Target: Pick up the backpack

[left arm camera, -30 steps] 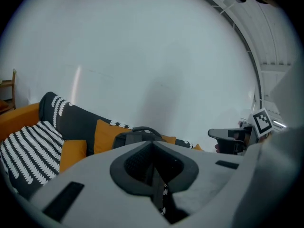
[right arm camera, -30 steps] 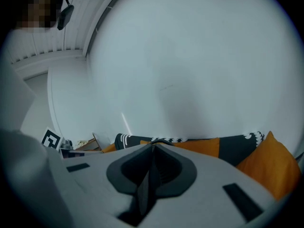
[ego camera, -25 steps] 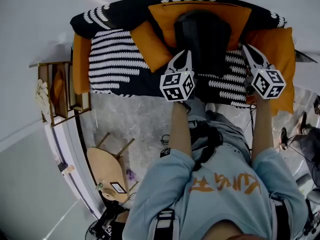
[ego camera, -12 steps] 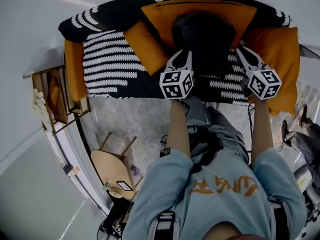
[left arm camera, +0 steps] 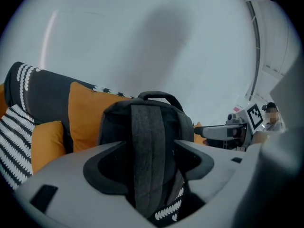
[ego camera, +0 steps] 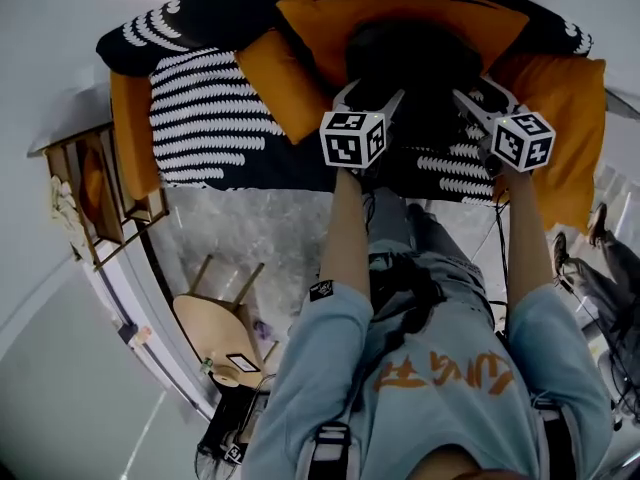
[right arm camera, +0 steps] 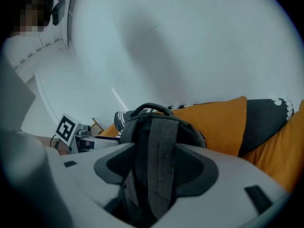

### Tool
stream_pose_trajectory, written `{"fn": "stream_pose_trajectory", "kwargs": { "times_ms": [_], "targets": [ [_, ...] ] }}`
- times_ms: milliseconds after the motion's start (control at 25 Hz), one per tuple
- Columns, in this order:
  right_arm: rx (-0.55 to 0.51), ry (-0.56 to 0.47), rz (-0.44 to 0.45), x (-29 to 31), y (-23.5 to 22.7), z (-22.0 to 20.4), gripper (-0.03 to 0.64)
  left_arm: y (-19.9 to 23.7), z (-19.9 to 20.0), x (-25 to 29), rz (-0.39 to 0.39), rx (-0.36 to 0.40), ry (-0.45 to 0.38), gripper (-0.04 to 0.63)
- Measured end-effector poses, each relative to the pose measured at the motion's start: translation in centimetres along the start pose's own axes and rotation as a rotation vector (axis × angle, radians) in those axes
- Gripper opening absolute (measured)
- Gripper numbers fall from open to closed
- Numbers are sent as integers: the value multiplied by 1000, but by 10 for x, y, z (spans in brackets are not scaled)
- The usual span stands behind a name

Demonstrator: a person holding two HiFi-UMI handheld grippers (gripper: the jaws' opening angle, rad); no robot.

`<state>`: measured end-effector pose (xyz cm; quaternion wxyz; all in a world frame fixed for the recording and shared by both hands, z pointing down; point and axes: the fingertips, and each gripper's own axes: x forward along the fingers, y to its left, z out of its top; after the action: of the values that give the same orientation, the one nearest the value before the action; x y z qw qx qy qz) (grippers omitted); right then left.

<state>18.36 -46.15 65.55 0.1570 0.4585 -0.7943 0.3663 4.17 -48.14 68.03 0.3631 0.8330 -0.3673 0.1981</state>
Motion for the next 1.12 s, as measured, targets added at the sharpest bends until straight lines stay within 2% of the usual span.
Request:
{"fn": "stream_pose_trajectory", "kwargs": {
  "times_ms": [120,240,320,400,440,520,600,800,960,1120],
  "targets": [
    [-17,33,-3,14,-7,-1,263,-2,-2,15,-42,-4,23,292],
    [-16,85,-8,27,-12,-14,264,0,-2,23,-34,-17,23,291],
    [-7,98,-13,33,-11,-18,264,1,-1,24,-32,-36,14,291],
    [3,96,-9,35,-5,-18,264,-6,-1,23,-64,-66,6,288],
    [7,94,-4,35,-2,-17,262,-9,-1,21,-81,-86,-1,261],
    [17,84,2,31,3,-16,237,-15,1,15,-104,-133,-31,140],
    [36,69,0,23,6,-13,118,-21,3,9,-124,-161,-59,113],
    [89,23,52,0,22,-1,64,-34,18,-22,-153,-162,-149,61],
    [86,-34,63,-25,39,12,56,-47,32,-52,-136,-116,-220,49],
    [111,-78,55,-54,55,13,55,-64,36,-82,-109,-81,-256,46]
  ]
}}
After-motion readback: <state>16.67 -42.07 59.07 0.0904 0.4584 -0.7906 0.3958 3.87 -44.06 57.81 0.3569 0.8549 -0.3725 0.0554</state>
